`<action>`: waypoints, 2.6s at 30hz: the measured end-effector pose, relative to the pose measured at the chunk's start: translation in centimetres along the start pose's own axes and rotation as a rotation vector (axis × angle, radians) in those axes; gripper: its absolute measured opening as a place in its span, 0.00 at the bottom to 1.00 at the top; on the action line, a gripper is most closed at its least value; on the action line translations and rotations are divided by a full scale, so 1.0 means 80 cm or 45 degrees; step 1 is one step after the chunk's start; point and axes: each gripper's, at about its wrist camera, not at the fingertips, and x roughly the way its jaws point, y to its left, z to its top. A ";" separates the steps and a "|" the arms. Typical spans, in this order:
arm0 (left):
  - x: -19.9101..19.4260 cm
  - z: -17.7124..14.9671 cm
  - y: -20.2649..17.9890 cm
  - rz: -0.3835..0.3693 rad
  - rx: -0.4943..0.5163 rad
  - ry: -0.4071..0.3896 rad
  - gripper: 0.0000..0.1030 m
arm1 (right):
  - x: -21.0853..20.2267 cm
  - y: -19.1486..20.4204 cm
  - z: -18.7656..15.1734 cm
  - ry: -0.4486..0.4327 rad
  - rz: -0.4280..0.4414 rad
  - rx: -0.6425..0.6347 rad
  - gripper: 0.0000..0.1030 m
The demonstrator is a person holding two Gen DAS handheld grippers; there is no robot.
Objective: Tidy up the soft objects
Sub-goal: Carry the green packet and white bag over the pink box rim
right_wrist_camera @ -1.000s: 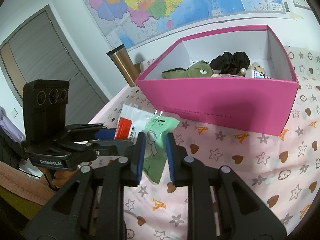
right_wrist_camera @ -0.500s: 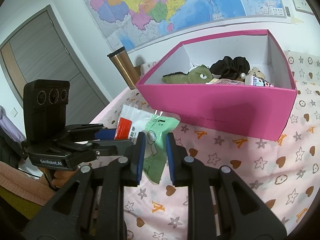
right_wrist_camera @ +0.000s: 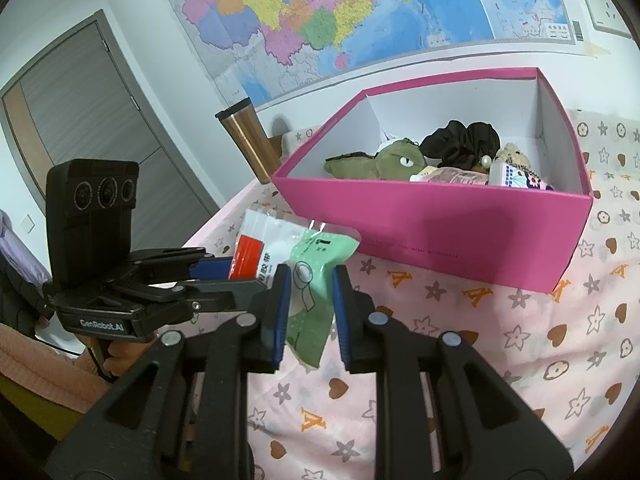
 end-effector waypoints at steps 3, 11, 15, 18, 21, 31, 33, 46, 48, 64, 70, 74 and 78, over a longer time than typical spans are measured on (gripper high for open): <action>0.000 0.001 0.000 0.000 0.000 -0.002 0.32 | 0.000 0.001 -0.001 0.001 0.000 0.000 0.22; -0.001 0.004 0.001 0.002 0.004 -0.010 0.32 | -0.001 -0.001 0.006 -0.005 0.004 -0.005 0.22; 0.000 0.007 0.000 0.004 0.009 -0.014 0.32 | -0.002 -0.003 0.011 -0.009 0.005 -0.011 0.22; 0.000 0.009 0.000 0.003 0.011 -0.017 0.32 | -0.002 -0.003 0.011 -0.012 0.007 -0.011 0.22; -0.001 0.009 0.000 0.000 0.010 -0.018 0.32 | -0.002 -0.003 0.012 -0.012 0.008 -0.013 0.22; 0.000 0.010 -0.002 0.006 0.019 -0.025 0.32 | -0.004 -0.003 0.018 -0.019 0.009 -0.023 0.22; 0.000 0.011 -0.002 0.005 0.020 -0.028 0.32 | -0.004 -0.003 0.019 -0.019 0.009 -0.027 0.22; 0.000 0.015 -0.001 0.012 0.031 -0.034 0.32 | -0.003 -0.005 0.023 -0.028 0.005 -0.043 0.22; 0.001 0.016 -0.001 0.012 0.034 -0.035 0.32 | -0.004 -0.005 0.023 -0.031 0.006 -0.044 0.22; 0.005 0.020 -0.003 0.016 0.053 -0.042 0.32 | -0.008 -0.008 0.030 -0.044 -0.004 -0.054 0.22; 0.007 0.024 -0.003 0.019 0.062 -0.047 0.32 | -0.009 -0.008 0.034 -0.052 -0.010 -0.058 0.22; 0.007 0.026 -0.003 0.020 0.069 -0.053 0.32 | -0.010 -0.009 0.036 -0.057 -0.012 -0.061 0.22; 0.008 0.029 -0.004 0.023 0.076 -0.058 0.32 | -0.011 -0.009 0.037 -0.059 -0.012 -0.064 0.22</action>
